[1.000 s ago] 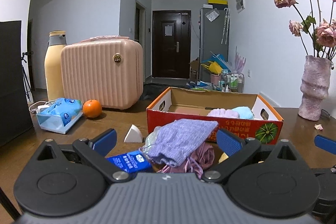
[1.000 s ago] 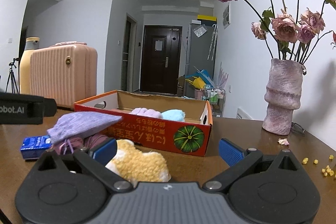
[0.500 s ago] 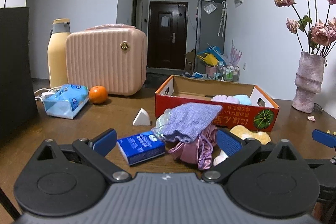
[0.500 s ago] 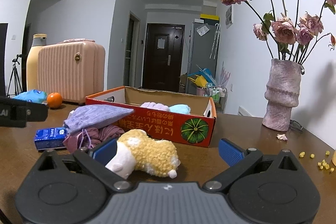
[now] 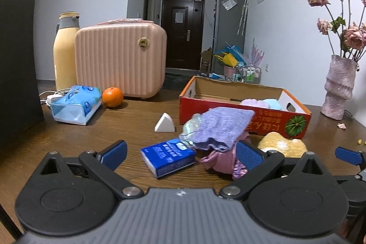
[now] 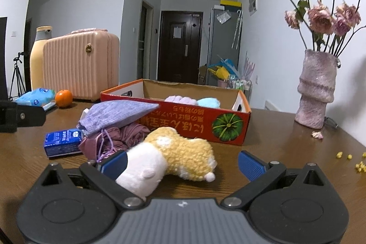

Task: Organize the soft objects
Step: 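Move the right gripper to the yellow-and-white plush toy and close on it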

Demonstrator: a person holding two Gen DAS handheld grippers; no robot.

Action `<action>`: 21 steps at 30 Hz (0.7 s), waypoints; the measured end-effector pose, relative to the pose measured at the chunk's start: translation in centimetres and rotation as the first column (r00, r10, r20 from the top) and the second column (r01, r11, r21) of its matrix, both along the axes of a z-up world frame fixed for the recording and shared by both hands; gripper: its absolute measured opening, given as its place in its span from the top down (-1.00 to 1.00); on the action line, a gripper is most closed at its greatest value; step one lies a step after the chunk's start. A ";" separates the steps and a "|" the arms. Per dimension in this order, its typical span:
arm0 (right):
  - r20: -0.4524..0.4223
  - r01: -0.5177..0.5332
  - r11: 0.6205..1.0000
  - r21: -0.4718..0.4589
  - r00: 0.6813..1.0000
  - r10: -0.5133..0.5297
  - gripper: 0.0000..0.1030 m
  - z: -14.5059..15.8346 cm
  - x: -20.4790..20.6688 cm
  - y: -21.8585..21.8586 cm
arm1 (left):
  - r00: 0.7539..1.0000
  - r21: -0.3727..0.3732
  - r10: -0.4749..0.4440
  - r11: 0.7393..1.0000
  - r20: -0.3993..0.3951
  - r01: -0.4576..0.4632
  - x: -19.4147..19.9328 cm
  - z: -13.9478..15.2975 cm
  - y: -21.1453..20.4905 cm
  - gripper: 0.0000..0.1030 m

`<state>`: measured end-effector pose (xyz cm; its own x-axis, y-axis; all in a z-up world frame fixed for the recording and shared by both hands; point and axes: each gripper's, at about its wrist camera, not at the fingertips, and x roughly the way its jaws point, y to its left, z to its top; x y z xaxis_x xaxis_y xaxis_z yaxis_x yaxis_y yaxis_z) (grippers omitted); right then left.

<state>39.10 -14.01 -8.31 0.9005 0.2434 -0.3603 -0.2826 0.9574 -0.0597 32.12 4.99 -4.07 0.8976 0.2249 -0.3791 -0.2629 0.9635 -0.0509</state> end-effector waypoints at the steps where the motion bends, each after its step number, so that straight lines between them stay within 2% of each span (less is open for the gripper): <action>1: -0.006 0.000 1.000 0.002 1.000 0.000 -1.00 0.0 0.2 0.3 | 1.000 0.000 0.004 1.000 -0.002 -0.004 0.0 0.0 0.3 -1.00; 9: -0.046 0.017 1.000 0.003 0.999 -0.016 -0.99 -0.3 1.9 2.1 | 0.999 0.005 0.029 1.000 -0.018 -0.029 0.3 -0.3 2.7 -1.00; 14: -0.086 0.018 1.000 0.001 0.996 -0.018 -0.86 -0.6 3.1 3.0 | 0.999 0.009 0.037 0.999 -0.027 -0.037 0.5 -0.4 3.9 -1.00; 21: -0.124 0.024 1.000 0.010 0.992 -0.023 -0.83 -0.8 4.9 4.0 | 0.998 0.004 0.046 0.999 -0.043 -0.046 0.8 -0.6 5.3 -1.00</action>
